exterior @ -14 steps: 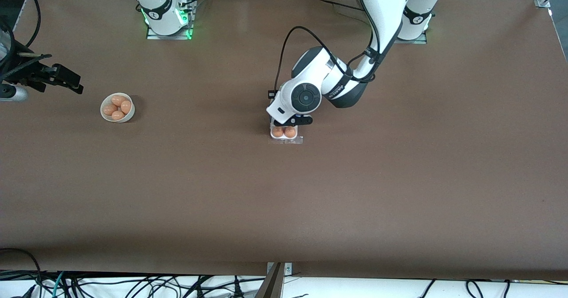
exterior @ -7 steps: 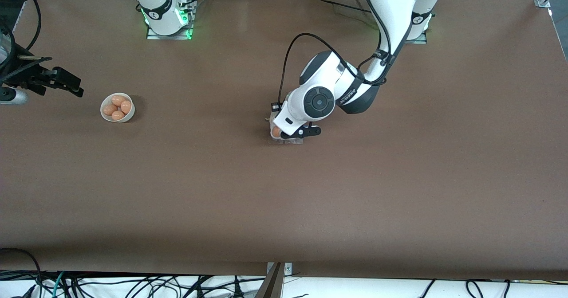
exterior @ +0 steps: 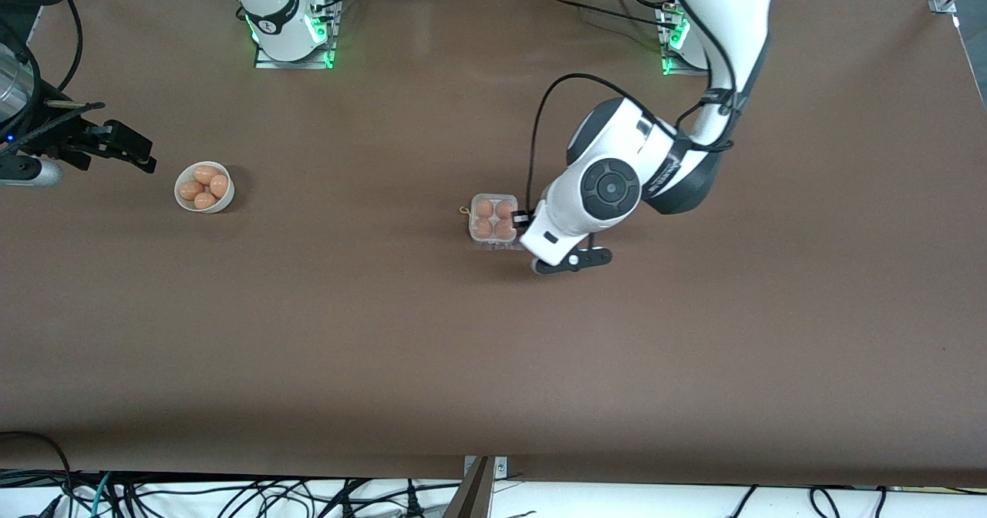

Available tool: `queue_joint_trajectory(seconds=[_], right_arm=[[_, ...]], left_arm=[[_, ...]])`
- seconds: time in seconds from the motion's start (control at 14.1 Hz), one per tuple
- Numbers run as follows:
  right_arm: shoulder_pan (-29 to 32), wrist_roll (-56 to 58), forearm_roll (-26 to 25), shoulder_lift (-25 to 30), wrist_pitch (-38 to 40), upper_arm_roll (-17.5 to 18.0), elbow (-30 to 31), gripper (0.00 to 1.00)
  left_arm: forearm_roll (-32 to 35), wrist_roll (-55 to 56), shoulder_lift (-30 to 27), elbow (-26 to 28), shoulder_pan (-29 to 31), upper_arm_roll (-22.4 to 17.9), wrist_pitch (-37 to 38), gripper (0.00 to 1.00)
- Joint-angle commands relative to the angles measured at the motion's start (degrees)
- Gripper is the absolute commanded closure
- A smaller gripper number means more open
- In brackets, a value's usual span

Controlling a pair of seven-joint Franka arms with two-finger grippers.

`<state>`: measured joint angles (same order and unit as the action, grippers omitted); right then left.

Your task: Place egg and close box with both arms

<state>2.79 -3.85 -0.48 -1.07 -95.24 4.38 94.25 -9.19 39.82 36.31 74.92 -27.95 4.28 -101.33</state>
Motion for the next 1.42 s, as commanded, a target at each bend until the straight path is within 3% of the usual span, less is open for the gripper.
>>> queue_joint_trajectory(seconds=[0.0, 0.14, 0.42, 0.64, 1.13, 1.35], right_arm=[[0.19, -0.81, 0.04, -0.51, 1.11, 0.19, -1.52, 0.00], [0.19, -0.81, 0.13, -0.51, 1.11, 0.19, -1.43, 0.00], [0.19, -0.81, 0.13, -0.51, 1.11, 0.19, -1.43, 0.00], [0.28, -0.81, 0.04, -0.60, 1.20, 0.19, -1.35, 0.00], [0.28, -0.72, 0.04, -0.51, 1.20, 0.19, -1.35, 0.00], [0.28, -0.72, 0.04, -0.51, 1.20, 0.19, -1.35, 0.00]], left_arm=[[8.27, -0.44, -2.73, -1.34, 2.54, 0.20, 5.16, 0.25], [12.16, -6.13, -2.83, -2.84, 6.84, 0.20, 7.01, 0.16], [17.78, -18.09, -5.36, -4.16, 14.84, 0.11, 9.92, 0.09], [18.41, -20.93, -5.46, -6.45, 19.94, 0.20, 9.92, 0.02], [18.59, -23.12, -7.83, -6.54, 26.00, 0.63, 10.27, 0.00], [18.59, -33.80, -11.69, -4.88, 27.59, 0.11, 10.27, 0.00]])
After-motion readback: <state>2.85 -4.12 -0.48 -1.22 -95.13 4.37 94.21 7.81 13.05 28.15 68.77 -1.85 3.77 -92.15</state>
